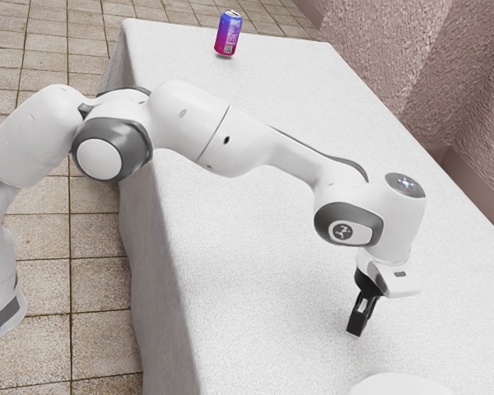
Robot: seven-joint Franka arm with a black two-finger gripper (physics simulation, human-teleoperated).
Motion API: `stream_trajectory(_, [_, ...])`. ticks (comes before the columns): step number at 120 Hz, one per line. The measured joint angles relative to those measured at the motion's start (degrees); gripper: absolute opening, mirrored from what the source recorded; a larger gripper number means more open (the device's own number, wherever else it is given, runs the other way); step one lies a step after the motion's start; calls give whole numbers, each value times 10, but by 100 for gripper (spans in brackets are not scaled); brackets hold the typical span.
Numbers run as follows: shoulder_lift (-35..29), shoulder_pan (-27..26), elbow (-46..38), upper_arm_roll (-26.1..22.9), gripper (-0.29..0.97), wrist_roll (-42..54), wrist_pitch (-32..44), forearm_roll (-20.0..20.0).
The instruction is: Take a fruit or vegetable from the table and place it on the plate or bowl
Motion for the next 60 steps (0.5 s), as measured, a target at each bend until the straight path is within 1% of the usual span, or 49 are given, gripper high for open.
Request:
stream_trajectory(5, [0, 0, 1, 0, 47, -3, -3, 0])
stream_trajectory(18, [-1, 0, 8, 1, 27, -11, -13, 0])
stream_trajectory(26, [-2, 0, 9, 0, 19, -15, -17, 4])
stream_trajectory(41, [-2, -1, 12, 0, 15, -24, -24, 10])
stream_trajectory(60, [-8, -6, 29, -1, 12, -40, -50, 30])
